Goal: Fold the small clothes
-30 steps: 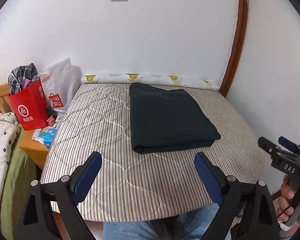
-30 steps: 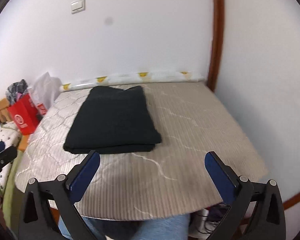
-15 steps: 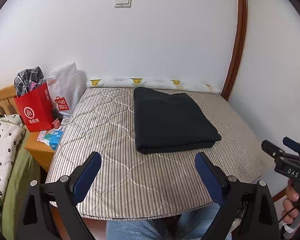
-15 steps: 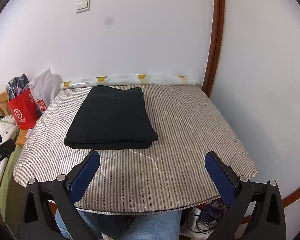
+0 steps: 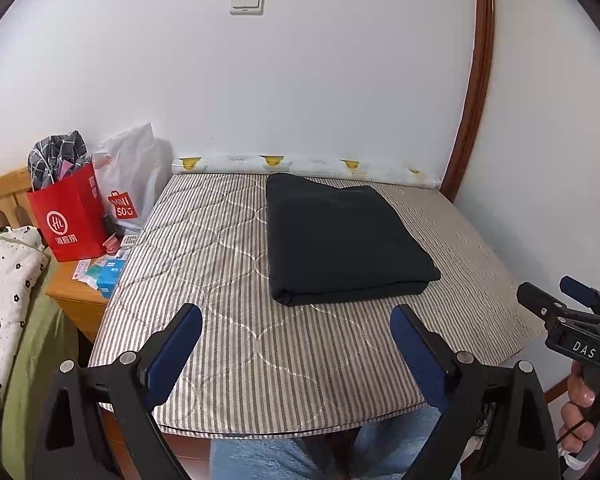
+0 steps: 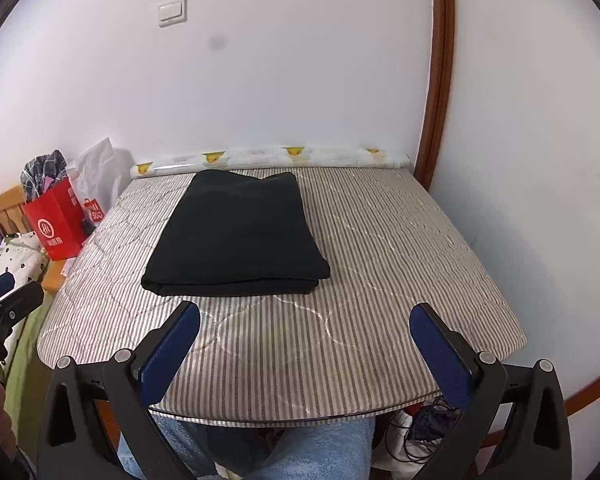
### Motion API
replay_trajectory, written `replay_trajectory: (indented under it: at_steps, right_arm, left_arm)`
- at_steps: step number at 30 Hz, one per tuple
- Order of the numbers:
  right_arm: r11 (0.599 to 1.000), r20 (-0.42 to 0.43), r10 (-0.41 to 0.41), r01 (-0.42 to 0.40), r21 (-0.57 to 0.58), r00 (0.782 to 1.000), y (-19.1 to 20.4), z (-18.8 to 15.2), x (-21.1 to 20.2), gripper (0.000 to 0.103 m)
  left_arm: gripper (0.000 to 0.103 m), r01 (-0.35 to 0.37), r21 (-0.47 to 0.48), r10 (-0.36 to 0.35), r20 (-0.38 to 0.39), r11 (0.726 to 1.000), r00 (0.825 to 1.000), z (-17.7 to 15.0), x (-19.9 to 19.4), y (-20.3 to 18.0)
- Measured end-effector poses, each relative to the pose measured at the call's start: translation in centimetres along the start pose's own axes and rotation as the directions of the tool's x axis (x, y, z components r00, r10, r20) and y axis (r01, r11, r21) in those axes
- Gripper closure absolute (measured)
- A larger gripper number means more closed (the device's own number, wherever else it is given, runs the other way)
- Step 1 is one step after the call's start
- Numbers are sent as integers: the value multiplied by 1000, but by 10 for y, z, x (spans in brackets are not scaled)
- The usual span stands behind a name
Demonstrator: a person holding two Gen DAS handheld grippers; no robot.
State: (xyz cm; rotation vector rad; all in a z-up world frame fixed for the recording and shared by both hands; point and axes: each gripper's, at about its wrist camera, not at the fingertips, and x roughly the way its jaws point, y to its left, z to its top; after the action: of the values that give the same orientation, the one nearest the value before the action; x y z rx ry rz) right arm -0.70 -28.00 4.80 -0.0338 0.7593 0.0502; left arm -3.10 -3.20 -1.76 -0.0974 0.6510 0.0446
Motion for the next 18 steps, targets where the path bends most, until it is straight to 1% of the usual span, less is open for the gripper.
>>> replay_trajectory:
  at_steps: [4, 18]
  right_arm:
    - [1000, -12, -19, 19, 6, 1000, -1, 0, 3, 0]
    - [999, 3, -17, 17, 27, 1000, -8, -2, -3, 0]
  left_arm:
    - [8, 5, -3, -5, -1, 1000, 1000, -1, 1, 0]
    - [8, -4, -8, 4, 3, 1000, 1000, -2, 0, -1]
